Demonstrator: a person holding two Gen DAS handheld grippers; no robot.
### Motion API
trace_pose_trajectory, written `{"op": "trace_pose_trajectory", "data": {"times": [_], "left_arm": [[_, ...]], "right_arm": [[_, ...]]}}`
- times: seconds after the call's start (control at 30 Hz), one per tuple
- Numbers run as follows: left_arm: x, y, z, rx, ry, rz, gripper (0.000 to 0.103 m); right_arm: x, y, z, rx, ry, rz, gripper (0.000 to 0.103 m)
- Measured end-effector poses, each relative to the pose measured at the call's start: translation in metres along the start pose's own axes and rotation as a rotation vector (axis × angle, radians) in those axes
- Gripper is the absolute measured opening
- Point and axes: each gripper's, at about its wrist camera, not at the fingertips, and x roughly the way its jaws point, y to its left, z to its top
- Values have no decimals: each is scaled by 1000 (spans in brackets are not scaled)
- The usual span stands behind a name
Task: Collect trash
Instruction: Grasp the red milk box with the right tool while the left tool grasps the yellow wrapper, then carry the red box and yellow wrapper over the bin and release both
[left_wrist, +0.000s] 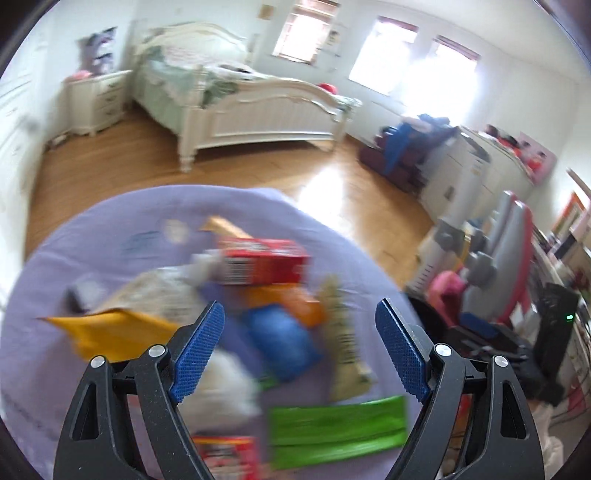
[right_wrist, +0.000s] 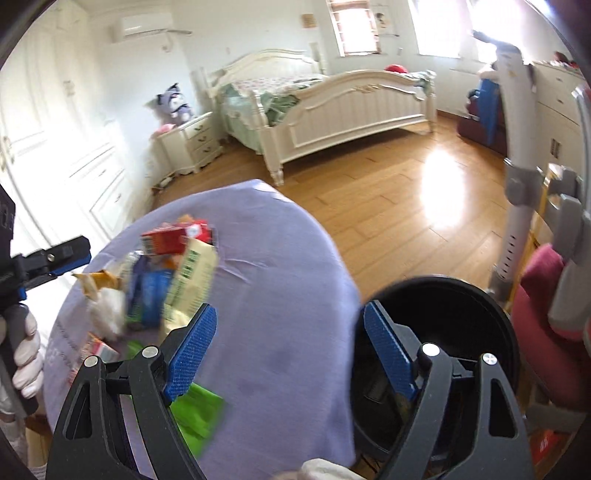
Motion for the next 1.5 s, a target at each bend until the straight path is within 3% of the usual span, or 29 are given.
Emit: {"op": "trace_pose_trajectory", "data": {"times": [0.17, 0.23, 0.37, 0.5, 0.53, 0.6, 0.77, 0.87, 0.9, 0.97, 1.1, 1.27, 1.5], "left_arm": [[-26, 96, -3, -199, 8, 83, 83], [-29, 120, -8, -268, 18, 87, 83], [-23, 152, -20, -385, 49, 71, 83], [-10, 168, -29, -512, 49, 46, 83], [-6, 171, -30, -536, 47, 45, 83], [1, 175, -30, -576, 45, 50, 83], [15, 175, -24, -589, 26, 76, 83], [19, 173, -21, -577, 15, 88, 83], [20, 172, -20, -573, 11, 90, 75], [23, 174, -20, -574, 10, 79, 64], [22, 170, -19, -553, -22, 65, 51], [-4, 166, -16, -512, -111, 46, 45], [-67, 112, 13, -328, -259, 41, 44]], "right_arm": [[22, 58, 26, -105, 21, 92, 82], [35, 80, 40, -166, 38, 134, 92], [77, 117, 66, -276, 129, 187, 93], [122, 136, 89, -231, 233, 157, 93], [132, 139, 94, -199, 261, 159, 98], [153, 148, 98, -164, 314, 111, 98], [185, 169, 90, -196, 396, -50, 98], [196, 163, 83, -154, 429, -63, 98], [196, 158, 81, -139, 428, -63, 92], [192, 150, 77, -106, 411, -33, 92], [164, 134, 67, -31, 323, 74, 91], [100, 125, 62, -7, 162, 137, 91], [24, 127, 57, -38, -35, 178, 91]]}}
